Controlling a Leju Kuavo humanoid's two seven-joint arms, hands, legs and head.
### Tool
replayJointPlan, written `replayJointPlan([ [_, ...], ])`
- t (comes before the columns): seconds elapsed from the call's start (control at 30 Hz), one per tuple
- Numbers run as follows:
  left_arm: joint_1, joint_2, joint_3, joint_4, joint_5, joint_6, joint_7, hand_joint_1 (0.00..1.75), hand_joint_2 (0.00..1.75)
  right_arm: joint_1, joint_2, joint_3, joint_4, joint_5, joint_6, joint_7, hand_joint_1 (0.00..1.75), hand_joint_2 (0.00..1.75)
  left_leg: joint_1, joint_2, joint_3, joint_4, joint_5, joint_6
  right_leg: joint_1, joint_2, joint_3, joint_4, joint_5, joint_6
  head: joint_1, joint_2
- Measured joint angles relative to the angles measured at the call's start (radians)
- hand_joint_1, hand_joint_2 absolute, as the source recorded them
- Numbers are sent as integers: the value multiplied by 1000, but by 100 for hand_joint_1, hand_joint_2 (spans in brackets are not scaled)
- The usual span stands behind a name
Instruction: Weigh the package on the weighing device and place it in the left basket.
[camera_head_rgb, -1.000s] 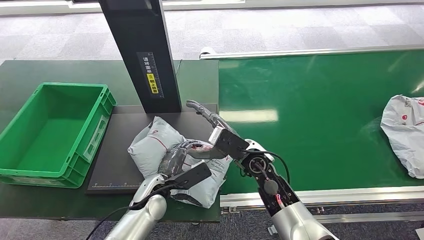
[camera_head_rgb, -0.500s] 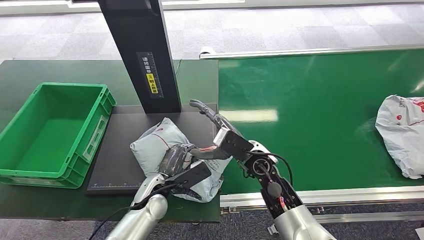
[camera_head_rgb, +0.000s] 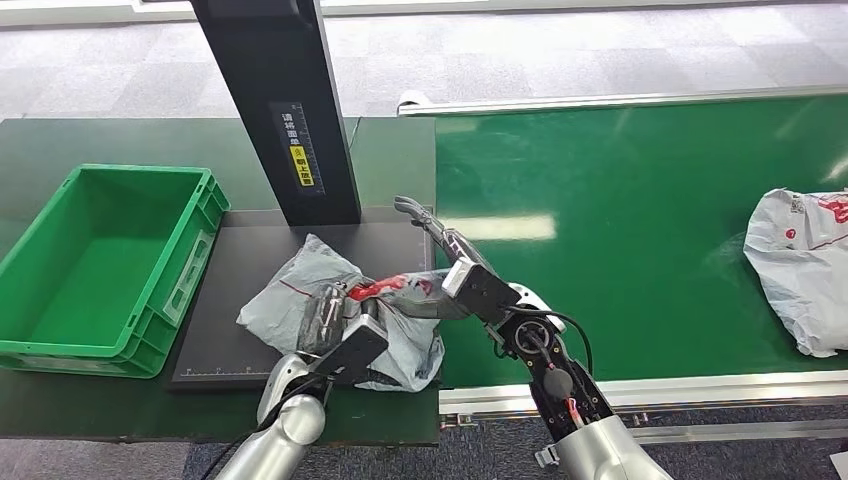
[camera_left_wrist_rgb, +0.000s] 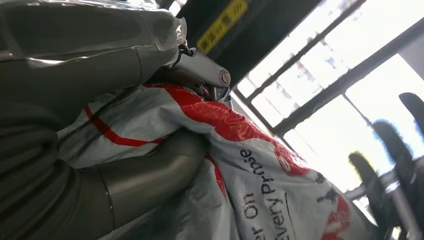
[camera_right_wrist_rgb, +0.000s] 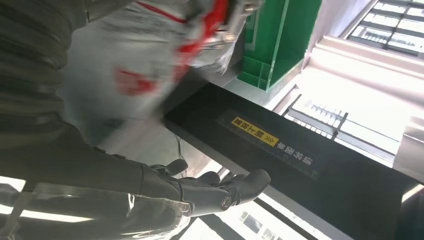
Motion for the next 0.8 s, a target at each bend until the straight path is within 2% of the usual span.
replayJointPlan([
  [0.03,7,3,5,-28,-6,25,-11,175,175,0,0,0,-2,-2,1,-1,0,175,0,0,-1,0,0,0,0,0,-1,0,0,0,0,0],
  [0.17,35,33,81,-280,-325,301,-51,175,175,8,-1,-1,-28,-41,19,-6,0,175,1,0,-3,0,0,0,1,0,-4,0,0,0,0,0],
  [0.3,14,24,162,-362,-443,303,-104,175,175,28,-1,1,-50,-47,25,-10,0,175,0,0,-3,0,0,0,0,0,-4,0,0,0,0,0],
  [0.43,-41,18,215,-388,-504,303,-86,175,175,39,-1,3,-57,-43,19,-13,0,175,0,0,-3,0,0,0,0,0,-4,0,0,0,0,0],
  [0.5,-77,25,218,-389,-545,303,5,175,175,41,-3,4,-59,-42,13,-13,0,175,0,0,-3,0,0,0,0,0,-4,0,0,0,0,0],
  [0.63,-183,84,189,-343,-646,299,282,175,175,44,-8,10,-59,-32,4,-13,0,175,1,0,-3,0,0,0,1,0,-4,0,0,0,0,0],
  [0.8,-357,169,189,-151,-785,248,521,175,175,52,-15,17,-59,-19,1,-13,0,175,1,0,-3,0,1,-1,1,1,-4,1,0,-1,0,0],
])
